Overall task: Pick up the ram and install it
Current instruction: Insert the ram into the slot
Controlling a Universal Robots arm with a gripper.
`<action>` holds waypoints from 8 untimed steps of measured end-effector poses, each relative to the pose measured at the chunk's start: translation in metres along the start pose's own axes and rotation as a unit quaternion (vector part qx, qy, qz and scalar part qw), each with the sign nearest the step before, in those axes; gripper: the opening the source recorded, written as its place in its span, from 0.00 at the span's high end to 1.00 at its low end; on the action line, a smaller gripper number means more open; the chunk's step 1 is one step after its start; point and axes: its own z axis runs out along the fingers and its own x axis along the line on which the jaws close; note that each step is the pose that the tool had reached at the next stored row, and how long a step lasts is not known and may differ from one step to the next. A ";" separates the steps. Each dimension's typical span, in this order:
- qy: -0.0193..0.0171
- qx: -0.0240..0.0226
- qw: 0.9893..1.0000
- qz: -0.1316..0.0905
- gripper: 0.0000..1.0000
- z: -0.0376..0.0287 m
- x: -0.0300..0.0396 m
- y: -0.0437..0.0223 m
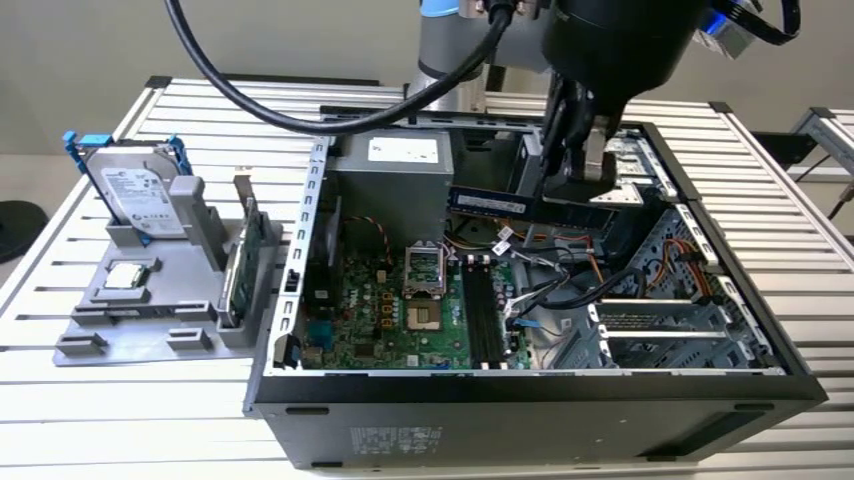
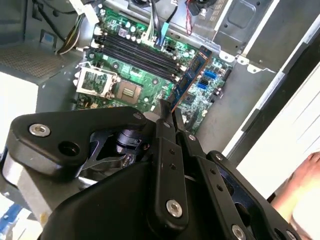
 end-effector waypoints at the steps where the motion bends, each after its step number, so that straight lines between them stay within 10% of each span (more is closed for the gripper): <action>1: 0.000 0.000 1.000 0.006 1.00 0.0003 0.0000 0.0000; 8: 0.000 0.001 0.999 0.044 1.00 0.0023 -0.0001 0.0000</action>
